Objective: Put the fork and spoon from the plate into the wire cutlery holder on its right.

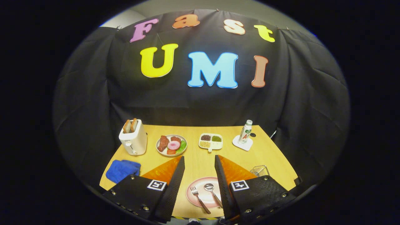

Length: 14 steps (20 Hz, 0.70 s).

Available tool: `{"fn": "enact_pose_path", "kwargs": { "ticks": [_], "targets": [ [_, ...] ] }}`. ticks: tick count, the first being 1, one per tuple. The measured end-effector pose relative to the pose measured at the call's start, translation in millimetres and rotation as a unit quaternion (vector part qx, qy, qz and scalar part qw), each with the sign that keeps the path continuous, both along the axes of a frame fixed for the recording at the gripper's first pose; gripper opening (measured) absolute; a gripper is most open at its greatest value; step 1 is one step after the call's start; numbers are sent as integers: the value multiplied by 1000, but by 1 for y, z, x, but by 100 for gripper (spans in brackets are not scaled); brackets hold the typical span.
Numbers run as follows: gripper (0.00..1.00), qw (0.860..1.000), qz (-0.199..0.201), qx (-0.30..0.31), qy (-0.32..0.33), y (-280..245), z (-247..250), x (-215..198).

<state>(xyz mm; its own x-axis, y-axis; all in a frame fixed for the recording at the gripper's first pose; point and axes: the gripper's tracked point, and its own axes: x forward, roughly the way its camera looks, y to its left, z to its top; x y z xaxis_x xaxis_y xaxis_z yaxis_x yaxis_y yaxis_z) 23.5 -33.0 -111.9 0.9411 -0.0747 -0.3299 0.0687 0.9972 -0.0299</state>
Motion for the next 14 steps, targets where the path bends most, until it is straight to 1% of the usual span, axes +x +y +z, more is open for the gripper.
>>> {"fn": "enact_pose_path", "kwargs": {
  "ticks": [3,7,9,11,14],
  "targets": [
    [60,998,-11,-8,66,-14,-43,4],
    [61,990,-17,-1,137,-25,-94,12],
    [60,984,-22,-6,175,-35,-125,14],
    [61,974,-23,-28,223,-43,-156,14],
    [61,948,-20,-85,306,-59,-198,9]
  ]
}}
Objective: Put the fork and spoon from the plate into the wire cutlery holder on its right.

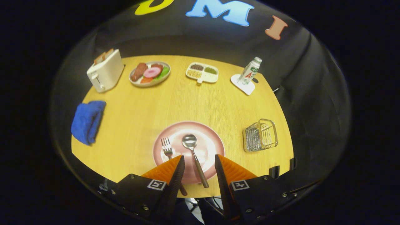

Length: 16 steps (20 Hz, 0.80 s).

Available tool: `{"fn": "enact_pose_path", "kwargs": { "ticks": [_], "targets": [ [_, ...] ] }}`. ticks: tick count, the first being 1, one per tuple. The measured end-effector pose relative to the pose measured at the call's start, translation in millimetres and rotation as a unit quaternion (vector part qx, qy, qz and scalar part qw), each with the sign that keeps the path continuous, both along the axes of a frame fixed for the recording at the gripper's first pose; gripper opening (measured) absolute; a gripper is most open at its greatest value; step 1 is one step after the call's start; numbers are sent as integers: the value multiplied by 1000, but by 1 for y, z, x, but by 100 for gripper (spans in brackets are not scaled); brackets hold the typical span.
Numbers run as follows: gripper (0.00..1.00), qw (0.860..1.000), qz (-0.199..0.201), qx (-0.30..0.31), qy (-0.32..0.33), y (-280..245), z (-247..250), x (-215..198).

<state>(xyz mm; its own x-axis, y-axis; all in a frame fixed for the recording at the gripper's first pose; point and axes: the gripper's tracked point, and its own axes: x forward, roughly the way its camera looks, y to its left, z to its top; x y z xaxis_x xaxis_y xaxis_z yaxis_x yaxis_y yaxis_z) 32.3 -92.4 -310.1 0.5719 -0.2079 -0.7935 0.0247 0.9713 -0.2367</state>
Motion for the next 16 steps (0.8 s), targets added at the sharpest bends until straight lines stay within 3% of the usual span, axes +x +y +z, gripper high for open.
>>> {"fn": "enact_pose_path", "kwargs": {
  "ticks": [6,11,14,16],
  "targets": [
    [61,995,18,-10,102,-3,-61,-2],
    [60,989,29,-21,143,-11,-88,-1],
    [47,987,39,-22,152,-14,-96,2],
    [47,987,42,-19,154,-15,-100,3]
  ]
}}
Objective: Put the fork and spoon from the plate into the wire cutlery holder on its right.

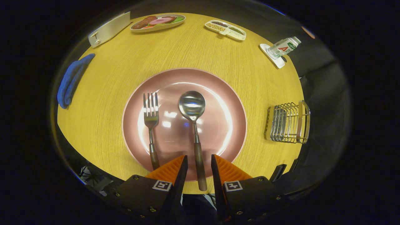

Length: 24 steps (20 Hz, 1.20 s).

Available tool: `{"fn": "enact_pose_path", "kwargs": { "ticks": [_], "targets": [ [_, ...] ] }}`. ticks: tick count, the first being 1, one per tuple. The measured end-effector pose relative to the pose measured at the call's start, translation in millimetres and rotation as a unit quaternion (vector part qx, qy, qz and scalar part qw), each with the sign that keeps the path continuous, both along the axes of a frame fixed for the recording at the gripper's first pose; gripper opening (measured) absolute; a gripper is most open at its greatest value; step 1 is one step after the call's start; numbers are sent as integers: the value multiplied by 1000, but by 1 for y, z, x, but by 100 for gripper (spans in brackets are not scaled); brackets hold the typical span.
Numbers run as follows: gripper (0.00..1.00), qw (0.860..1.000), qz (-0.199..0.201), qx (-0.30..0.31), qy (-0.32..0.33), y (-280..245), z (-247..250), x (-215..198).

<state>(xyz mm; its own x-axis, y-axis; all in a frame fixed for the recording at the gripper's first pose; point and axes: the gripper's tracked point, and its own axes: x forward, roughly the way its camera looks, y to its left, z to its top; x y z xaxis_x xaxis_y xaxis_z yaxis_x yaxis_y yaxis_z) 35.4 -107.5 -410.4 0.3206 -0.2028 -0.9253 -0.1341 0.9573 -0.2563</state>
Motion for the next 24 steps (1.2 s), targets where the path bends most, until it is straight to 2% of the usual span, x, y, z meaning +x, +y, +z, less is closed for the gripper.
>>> {"fn": "enact_pose_path", "kwargs": {
  "ticks": [3,5,6,8,9,10,20,24],
  "targets": [
    [47,1000,5,4,2,0,-6,1],
    [34,1000,14,7,5,0,-11,0],
    [21,1000,18,13,11,1,-12,-2],
    [13,1000,17,10,11,1,-12,-1],
    [13,1000,19,12,9,3,-10,-2],
    [7,1000,15,13,8,1,-12,-1],
    [7,999,-2,-29,-37,-15,46,0],
    [7,997,-22,-48,-61,-29,80,-1]
  ]
}}
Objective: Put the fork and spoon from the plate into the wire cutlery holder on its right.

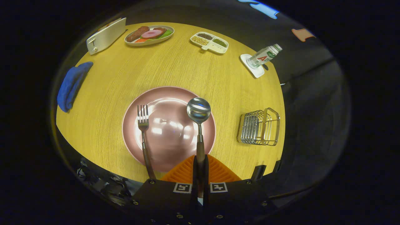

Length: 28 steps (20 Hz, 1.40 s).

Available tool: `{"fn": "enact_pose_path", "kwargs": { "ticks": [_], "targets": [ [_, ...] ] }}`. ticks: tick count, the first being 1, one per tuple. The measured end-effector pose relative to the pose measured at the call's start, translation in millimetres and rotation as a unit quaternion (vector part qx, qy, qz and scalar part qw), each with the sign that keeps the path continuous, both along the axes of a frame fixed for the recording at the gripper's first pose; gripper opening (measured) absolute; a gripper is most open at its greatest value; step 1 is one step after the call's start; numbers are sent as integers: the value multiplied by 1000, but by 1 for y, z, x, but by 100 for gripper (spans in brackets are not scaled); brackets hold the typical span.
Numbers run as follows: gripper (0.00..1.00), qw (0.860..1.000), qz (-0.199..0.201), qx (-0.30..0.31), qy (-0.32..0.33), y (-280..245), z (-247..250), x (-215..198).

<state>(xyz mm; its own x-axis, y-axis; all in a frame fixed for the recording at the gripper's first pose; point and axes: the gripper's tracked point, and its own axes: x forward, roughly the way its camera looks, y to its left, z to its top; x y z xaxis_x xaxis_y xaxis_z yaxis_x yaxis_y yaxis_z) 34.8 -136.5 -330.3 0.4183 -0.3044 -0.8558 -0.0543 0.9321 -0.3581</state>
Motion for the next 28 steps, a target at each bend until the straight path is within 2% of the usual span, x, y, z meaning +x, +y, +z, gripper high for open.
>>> {"fn": "enact_pose_path", "kwargs": {
  "ticks": [8,16,21,25,26,27,28],
  "targets": [
    [7,997,-68,-7,-38,-58,43,-5],
    [7,990,-138,9,-27,-130,33,-18],
    [7,988,-152,25,-11,-149,22,-18],
    [7,989,-144,30,-11,-153,24,-12],
    [12,989,-141,31,-14,-153,25,-7],
    [12,990,-140,26,-16,-154,30,-5],
    [21,990,-140,23,-20,-155,32,-5]
  ]
}}
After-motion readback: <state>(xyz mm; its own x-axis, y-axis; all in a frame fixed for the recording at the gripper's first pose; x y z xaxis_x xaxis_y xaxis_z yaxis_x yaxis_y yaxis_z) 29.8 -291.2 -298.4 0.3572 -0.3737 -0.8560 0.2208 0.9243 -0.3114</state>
